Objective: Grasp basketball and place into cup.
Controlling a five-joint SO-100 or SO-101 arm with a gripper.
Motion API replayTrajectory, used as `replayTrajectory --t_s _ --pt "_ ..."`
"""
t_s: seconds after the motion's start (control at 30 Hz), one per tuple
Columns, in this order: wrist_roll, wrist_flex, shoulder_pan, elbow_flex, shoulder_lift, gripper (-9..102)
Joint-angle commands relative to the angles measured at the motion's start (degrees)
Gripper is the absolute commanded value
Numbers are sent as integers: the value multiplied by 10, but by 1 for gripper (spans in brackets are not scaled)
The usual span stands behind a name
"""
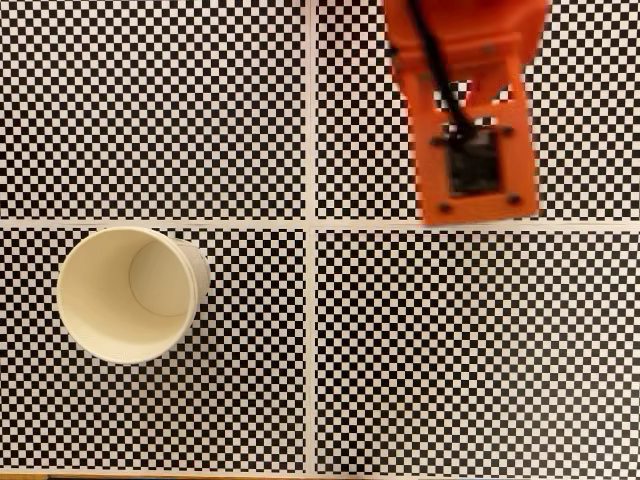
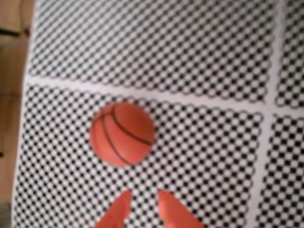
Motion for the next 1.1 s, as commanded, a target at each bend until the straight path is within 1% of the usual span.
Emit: replayTrajectory --t_s 0.0,0.17,0.3,0.53,0.8,0.93,1.07 --pt "19 1 -20 -62 -33 0" --pt "33 2 -42 -96 -73 2" --pt "40 2 -62 -109 -92 13" --pt "38 2 -76 -105 -100 29" --pt "44 -4 -83 -105 -128 40" --pt "43 -10 -83 -114 -152 48" --pt "47 -22 -88 -121 -170 51"
